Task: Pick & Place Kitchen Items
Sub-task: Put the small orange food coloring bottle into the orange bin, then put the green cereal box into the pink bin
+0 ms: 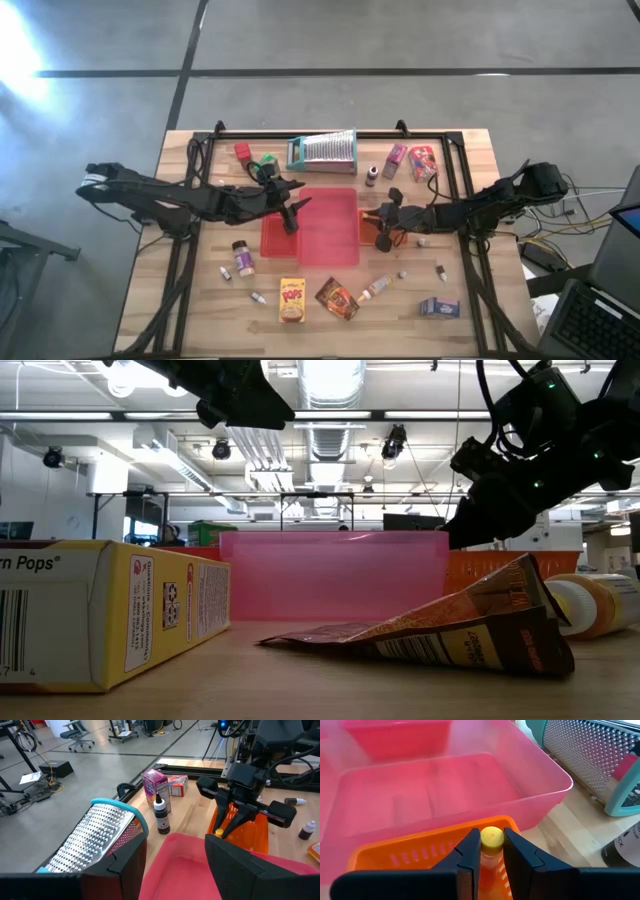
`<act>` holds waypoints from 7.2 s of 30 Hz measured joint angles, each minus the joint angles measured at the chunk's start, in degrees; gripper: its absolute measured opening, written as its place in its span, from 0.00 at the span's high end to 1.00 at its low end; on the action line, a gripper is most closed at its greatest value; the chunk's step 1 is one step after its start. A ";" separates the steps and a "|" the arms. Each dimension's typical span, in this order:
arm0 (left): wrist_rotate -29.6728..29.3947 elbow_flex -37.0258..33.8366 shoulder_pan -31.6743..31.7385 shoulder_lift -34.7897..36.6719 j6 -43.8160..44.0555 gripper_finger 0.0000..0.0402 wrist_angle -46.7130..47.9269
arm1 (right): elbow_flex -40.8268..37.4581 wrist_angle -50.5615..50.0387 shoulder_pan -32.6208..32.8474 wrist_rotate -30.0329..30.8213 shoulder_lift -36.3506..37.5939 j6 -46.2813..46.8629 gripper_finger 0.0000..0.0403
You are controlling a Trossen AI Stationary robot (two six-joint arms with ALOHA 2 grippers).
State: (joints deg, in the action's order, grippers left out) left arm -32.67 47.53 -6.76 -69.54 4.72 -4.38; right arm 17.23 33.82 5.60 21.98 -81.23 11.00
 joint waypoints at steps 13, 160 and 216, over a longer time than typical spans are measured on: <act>0.00 0.00 -0.02 0.00 0.03 0.49 0.09 | 0.00 -0.25 0.00 -1.13 0.00 -0.44 0.73; 13.09 14.14 30.73 -12.02 18.43 0.34 56.92 | 12.96 -39.22 -16.34 -8.99 31.02 -8.46 0.78; 31.47 32.96 26.11 -13.79 5.94 0.60 47.77 | 12.26 -37.73 -16.37 -8.81 30.45 -9.49 0.82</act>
State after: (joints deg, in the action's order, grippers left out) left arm -1.20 80.49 19.34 -83.33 10.67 43.38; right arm 29.50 -3.90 -10.76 13.17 -50.78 1.52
